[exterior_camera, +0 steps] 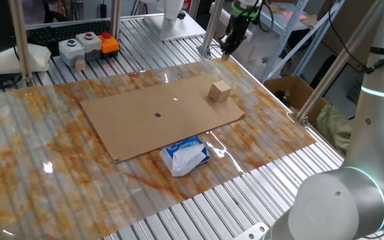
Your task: Grab the block and place it at the designated location
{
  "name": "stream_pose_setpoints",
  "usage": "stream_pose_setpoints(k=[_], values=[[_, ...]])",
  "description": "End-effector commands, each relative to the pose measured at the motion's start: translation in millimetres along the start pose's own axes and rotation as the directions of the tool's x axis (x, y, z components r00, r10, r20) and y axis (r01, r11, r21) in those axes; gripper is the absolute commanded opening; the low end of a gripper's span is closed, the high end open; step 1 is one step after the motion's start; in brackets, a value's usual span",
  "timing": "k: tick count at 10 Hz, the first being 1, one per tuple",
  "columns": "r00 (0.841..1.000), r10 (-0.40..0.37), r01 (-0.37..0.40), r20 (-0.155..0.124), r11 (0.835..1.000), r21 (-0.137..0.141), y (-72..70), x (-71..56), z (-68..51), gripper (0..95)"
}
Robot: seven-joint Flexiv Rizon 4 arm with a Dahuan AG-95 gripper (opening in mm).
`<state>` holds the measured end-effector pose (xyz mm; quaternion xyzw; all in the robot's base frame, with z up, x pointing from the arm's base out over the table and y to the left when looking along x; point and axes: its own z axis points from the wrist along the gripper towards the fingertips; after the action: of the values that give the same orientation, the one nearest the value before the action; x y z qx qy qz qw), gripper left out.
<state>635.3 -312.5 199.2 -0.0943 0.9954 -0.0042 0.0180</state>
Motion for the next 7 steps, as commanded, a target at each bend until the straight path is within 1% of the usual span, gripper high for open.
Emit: stream_pose_setpoints(k=[1,2,3,4,5,6,7], values=[[1.0,-0.03,0.03,0.0,1.0,0.003,-10.9,-1.6,0.6,0.0],[0.999,-0.045,0.045,0.0,0.999,0.002,-16.3,-3.1,1.6,0.0],[0.999,-0.049,0.049,0.001,0.999,0.002,-18.2,-3.6,2.0,0.0],[0.999,-0.054,0.054,0.004,0.999,-0.003,-23.5,-4.3,5.2,0.0],[0.999,-0.041,0.041,0.017,0.999,-0.004,-24.7,-2.8,15.9,0.0],[0.999,-0.036,0.036,0.034,0.999,-0.005,-25.3,-1.5,24.0,0.0],[0.999,-0.02,0.021,0.05,1.0,-0.007,-26.6,1.5,36.1,0.0]])
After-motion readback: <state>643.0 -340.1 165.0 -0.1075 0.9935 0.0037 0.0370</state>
